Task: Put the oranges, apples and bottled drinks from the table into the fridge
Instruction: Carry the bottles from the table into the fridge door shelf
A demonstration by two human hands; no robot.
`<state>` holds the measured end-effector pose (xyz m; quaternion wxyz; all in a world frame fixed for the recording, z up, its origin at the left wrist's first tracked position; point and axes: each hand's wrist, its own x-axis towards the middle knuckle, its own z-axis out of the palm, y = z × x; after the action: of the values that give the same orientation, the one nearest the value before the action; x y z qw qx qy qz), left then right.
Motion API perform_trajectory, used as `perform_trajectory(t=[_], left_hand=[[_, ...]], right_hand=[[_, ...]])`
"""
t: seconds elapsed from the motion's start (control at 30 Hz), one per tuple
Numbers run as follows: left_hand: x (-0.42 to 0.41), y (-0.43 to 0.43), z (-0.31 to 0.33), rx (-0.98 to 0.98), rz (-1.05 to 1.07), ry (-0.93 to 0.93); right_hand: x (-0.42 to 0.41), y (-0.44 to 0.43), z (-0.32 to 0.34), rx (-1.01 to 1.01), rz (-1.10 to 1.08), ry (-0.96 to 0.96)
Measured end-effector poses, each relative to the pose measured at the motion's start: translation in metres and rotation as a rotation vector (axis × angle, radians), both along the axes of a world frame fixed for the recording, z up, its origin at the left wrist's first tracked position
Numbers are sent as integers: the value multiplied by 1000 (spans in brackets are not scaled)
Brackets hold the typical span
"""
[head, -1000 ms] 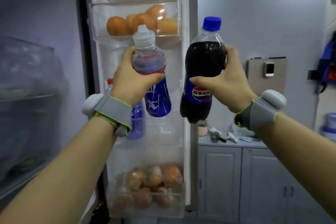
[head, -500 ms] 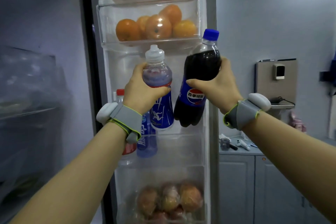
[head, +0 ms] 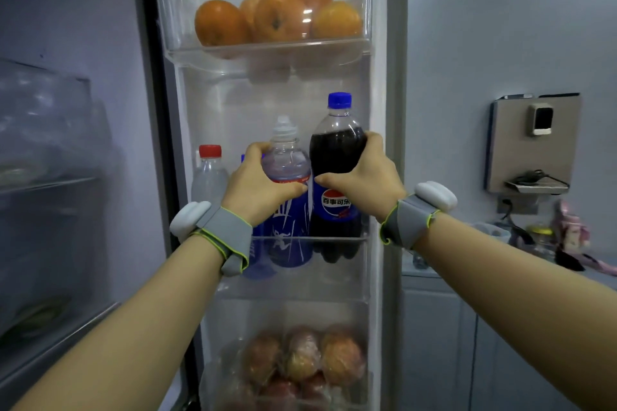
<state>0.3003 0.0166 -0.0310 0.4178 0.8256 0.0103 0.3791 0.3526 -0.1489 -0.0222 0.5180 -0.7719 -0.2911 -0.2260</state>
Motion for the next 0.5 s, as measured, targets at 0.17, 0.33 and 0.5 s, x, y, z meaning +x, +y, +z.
perform_trajectory(t=[0.17, 0.33, 0.5], left_hand=[[6, 0, -20, -11, 76, 50], [3, -3, -21, 68, 152, 48], [-2, -10, -20, 216, 285, 76]], right_hand=[[10, 10, -10, -92, -20, 55], [16, 14, -22, -122, -30, 39], [16, 13, -30, -159, -109, -58]])
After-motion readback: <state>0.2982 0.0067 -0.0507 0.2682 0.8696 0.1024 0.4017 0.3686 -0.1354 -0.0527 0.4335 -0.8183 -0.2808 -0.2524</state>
